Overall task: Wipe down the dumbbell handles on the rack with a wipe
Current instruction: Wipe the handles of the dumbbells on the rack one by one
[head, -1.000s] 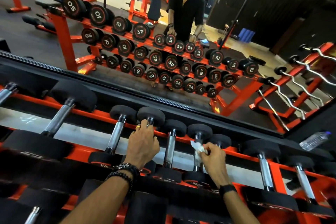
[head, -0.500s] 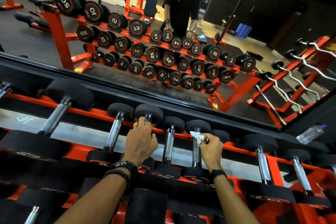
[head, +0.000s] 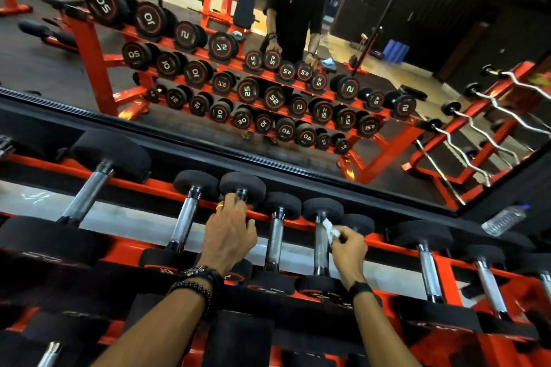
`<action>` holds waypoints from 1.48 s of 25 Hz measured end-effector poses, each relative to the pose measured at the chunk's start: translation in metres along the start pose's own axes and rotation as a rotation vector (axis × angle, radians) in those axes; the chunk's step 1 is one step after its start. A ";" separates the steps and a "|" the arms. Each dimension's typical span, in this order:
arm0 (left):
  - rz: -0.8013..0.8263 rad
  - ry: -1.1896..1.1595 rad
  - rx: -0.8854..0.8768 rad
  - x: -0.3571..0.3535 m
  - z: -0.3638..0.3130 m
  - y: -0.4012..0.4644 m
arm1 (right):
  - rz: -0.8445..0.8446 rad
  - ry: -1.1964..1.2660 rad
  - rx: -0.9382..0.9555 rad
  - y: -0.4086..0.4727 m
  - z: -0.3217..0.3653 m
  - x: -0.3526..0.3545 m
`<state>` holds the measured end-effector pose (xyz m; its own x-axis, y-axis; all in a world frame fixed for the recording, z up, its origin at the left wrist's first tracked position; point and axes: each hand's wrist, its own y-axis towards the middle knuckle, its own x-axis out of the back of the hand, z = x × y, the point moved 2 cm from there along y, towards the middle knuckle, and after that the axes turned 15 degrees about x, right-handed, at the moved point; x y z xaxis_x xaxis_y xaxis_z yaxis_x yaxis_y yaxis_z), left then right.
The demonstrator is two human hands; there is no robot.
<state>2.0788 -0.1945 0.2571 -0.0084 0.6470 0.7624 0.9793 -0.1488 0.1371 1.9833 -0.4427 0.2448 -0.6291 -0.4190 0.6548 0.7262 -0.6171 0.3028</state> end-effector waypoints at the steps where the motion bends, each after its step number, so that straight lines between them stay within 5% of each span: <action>1: -0.004 0.009 0.001 0.000 -0.001 0.001 | 0.055 -0.050 -0.004 -0.009 -0.010 0.004; 4: -0.011 0.061 0.005 -0.001 -0.002 0.004 | 0.240 -0.114 -0.025 -0.027 -0.028 0.011; 9: -0.007 0.043 0.010 -0.001 -0.001 0.001 | -0.066 0.118 -0.090 0.016 -0.001 -0.003; 17: -0.004 0.040 0.013 -0.003 0.000 0.002 | -0.171 -0.008 0.364 0.009 0.021 -0.015; 23: -0.014 0.038 0.015 -0.002 -0.001 0.002 | -0.288 0.119 0.087 0.014 0.003 -0.014; 29: 0.003 0.030 0.017 -0.002 -0.001 0.002 | -0.180 -0.058 0.326 0.009 0.019 -0.018; 35: 0.009 0.022 0.019 -0.001 -0.001 0.001 | -0.199 0.143 -0.038 0.014 -0.001 -0.018; 37: 0.003 0.029 0.015 -0.001 -0.002 0.002 | -0.192 0.092 0.031 0.014 0.004 -0.018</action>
<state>2.0799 -0.1967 0.2583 -0.0110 0.6246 0.7808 0.9823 -0.1392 0.1252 2.0055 -0.4412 0.2401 -0.7783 -0.3560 0.5172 0.5981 -0.6712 0.4379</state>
